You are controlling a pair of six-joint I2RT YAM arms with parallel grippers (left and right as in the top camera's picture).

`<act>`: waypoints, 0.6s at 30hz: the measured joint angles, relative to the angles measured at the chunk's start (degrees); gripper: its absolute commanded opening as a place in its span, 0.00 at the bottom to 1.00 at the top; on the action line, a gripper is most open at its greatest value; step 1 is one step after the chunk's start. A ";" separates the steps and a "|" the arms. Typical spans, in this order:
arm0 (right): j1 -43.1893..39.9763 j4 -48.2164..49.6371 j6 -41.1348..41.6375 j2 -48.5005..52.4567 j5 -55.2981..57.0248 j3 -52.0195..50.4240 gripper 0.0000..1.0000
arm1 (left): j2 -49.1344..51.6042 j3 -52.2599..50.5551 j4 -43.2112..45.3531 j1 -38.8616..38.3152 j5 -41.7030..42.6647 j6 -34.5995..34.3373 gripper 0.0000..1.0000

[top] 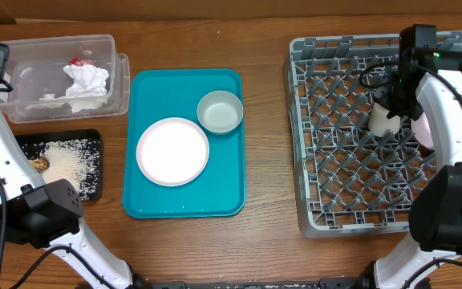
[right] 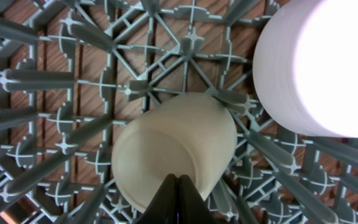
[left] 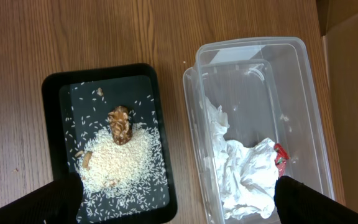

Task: Sort waste into correct bins and load items into the dishwasher
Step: 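Release the cup and raise the right gripper above the rack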

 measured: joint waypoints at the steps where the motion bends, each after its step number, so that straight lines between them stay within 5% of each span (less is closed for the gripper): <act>1: 0.00 -0.35 0.02 0.02 0.28 0.00 0.04 | 0.00 0.00 0.00 0.00 0.00 0.00 1.00; 18: 0.37 -8.07 2.91 -0.48 5.07 0.59 0.04 | 0.00 0.00 -0.02 0.00 0.00 0.00 1.00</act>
